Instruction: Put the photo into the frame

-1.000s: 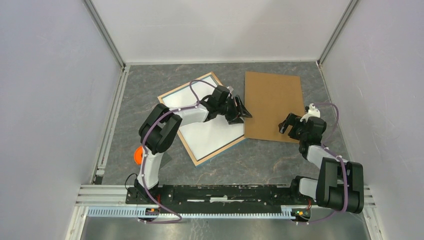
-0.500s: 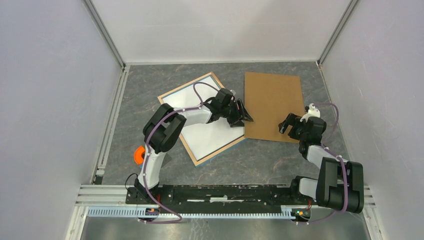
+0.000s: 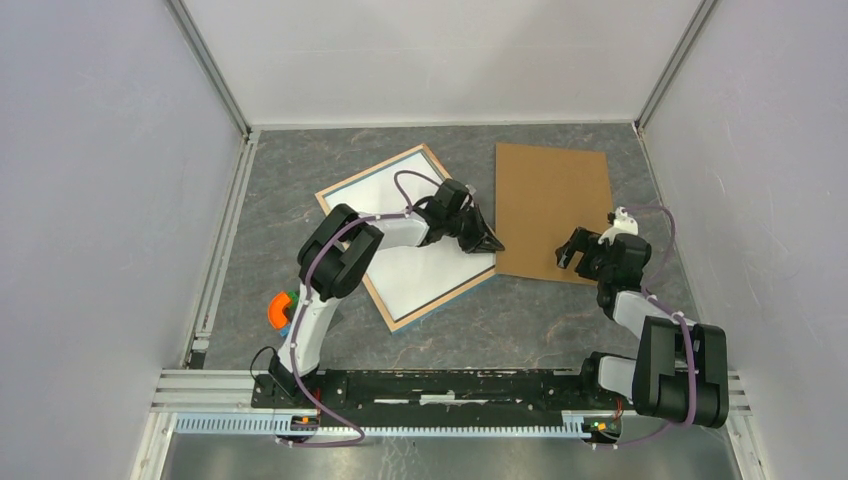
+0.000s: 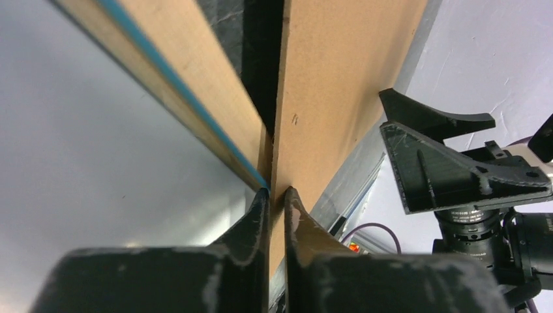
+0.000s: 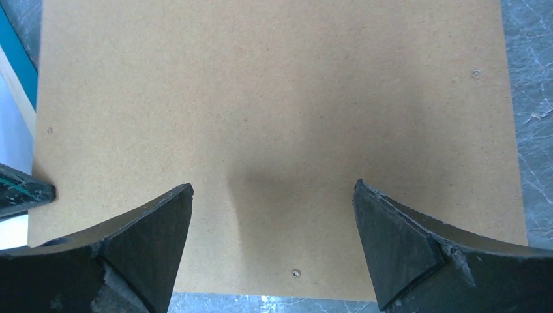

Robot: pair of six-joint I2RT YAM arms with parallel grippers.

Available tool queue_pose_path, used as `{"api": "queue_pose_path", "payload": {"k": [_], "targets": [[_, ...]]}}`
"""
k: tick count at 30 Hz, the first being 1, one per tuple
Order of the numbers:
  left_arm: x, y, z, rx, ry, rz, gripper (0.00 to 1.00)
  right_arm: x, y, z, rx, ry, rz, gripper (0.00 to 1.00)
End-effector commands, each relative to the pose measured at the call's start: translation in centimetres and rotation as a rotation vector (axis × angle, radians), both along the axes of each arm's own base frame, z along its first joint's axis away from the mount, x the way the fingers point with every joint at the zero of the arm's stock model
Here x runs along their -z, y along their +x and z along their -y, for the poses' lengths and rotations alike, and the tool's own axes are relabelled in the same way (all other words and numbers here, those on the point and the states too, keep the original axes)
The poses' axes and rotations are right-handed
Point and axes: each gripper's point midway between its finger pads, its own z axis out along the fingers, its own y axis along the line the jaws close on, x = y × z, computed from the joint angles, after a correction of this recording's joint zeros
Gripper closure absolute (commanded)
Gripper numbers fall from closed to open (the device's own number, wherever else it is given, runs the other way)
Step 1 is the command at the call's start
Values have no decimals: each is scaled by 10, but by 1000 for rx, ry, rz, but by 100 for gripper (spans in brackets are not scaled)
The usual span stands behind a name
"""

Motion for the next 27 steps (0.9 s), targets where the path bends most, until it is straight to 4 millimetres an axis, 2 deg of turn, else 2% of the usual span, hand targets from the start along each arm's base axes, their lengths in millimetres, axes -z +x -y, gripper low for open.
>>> {"api": "queue_pose_path", "payload": {"k": [1,5,9,13,15,17,19,20,24,27], "targets": [[-59,16,27,39,-129,91,98,29,-34,-16,-66,29,-173,2],[-81,26,20,45,-84,138,98,3,-26,-9,-81,-42,-145,2],[-96,34,10,43,-48,159,98,-46,-15,-15,-106,-161,-40,2],[-102,42,-2,33,-40,159,98,-101,-11,-50,-258,-407,97,2],[-106,47,-8,27,-40,166,98,-125,-18,-73,-346,-551,207,2],[-110,50,-12,24,-46,170,98,-146,-30,-108,-472,-637,359,2],[-117,49,-13,29,-62,171,98,-148,-40,-123,-527,-769,407,2],[-121,49,-12,35,-72,170,98,-144,-42,-122,-531,-867,392,2],[-133,42,-14,51,-92,173,98,-119,-52,-130,-572,-1235,286,2],[-141,38,-20,55,-101,181,98,-118,-51,-130,-519,-1347,265,2]]}}
